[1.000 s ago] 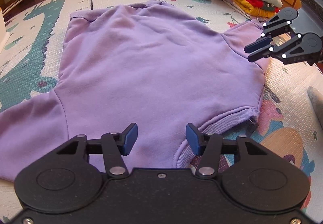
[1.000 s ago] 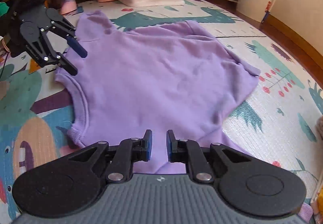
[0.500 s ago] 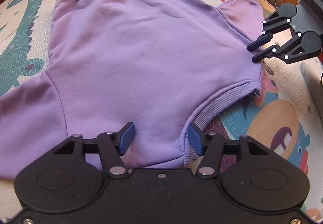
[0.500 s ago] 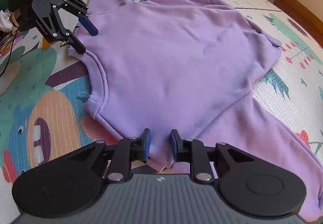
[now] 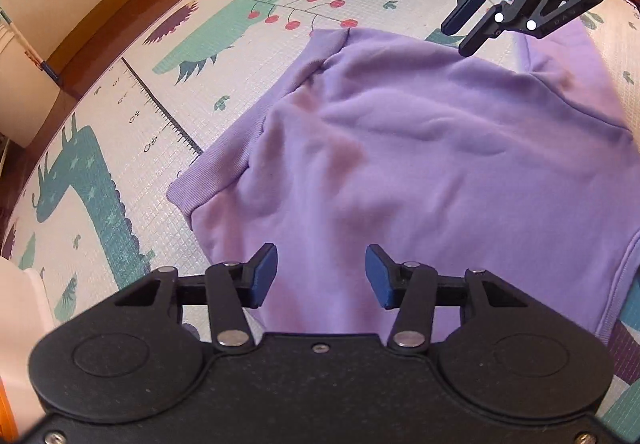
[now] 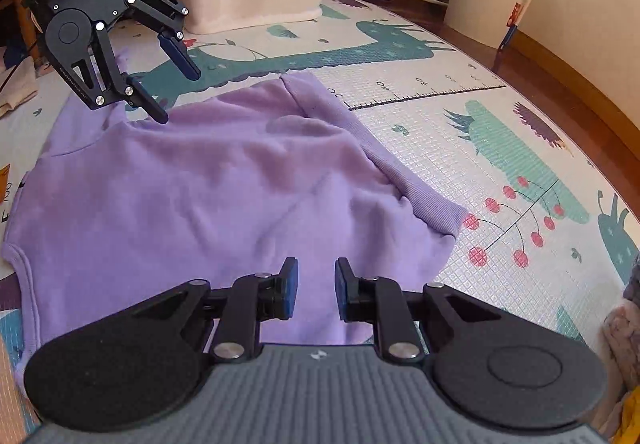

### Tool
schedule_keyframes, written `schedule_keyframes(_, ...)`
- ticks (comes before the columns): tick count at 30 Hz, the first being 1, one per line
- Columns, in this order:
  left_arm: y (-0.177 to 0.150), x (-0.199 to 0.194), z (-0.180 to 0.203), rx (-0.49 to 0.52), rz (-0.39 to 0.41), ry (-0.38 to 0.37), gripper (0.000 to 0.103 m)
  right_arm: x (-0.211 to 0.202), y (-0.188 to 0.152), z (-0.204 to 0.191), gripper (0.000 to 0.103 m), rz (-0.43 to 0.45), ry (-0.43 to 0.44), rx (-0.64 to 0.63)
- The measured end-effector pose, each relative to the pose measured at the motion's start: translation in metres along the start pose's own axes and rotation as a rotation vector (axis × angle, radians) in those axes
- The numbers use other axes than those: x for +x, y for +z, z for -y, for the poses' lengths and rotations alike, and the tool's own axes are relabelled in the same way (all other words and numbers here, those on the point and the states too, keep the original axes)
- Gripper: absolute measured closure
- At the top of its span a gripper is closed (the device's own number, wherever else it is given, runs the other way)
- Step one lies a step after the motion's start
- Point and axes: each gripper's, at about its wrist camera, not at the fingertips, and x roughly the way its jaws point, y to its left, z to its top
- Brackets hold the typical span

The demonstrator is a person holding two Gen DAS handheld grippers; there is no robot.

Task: Fold clothes
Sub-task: 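Move the left tool over the sweatshirt toward a sleeve cuff, then close the left tool on the lavender sleeve cuff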

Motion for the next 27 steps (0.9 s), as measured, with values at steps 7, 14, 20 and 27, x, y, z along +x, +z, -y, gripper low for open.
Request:
schedule_keyframes(7,-0.001,0.049,-0.124,-0.576,0.010,-0.017,0.065,0.040,0.047,-0.040,0.081,0.023,0.075,-0.257)
schedule_keyframes(14,-0.017,0.072,-0.161,-0.810,0.043,-0.153,0.067,0.077,0.082,-0.167,0.080,0.105,0.259,-0.398)
schedule_keyframes(20,-0.014,0.088,-0.168,-0.870,0.061,-0.216,0.068,0.081,0.081,-0.262,0.078,0.121,0.395,-0.404)
schedule_keyframes(27,-0.004,0.096,-0.182,-0.860,0.089,-0.169,0.101,0.089,0.069,-0.281,0.075,0.073,0.394,-0.329)
